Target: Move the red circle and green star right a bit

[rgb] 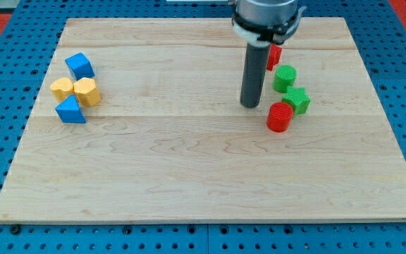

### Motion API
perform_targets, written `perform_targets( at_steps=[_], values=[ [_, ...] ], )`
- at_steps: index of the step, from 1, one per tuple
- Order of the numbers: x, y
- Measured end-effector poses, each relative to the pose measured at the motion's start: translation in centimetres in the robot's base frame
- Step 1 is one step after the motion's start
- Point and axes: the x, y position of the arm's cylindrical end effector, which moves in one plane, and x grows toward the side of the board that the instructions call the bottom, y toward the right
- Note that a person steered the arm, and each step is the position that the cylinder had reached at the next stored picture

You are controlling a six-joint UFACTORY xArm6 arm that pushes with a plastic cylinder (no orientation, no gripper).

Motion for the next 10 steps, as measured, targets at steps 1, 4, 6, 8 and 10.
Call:
perform_targets(
  at_steps=[1, 4, 6, 8, 10],
  values=[
    [2.0, 2.0],
    [4.3, 14.8],
    [0.3, 7.9],
    [-0.2, 10.8],
    [5.5, 2.7]
  ],
)
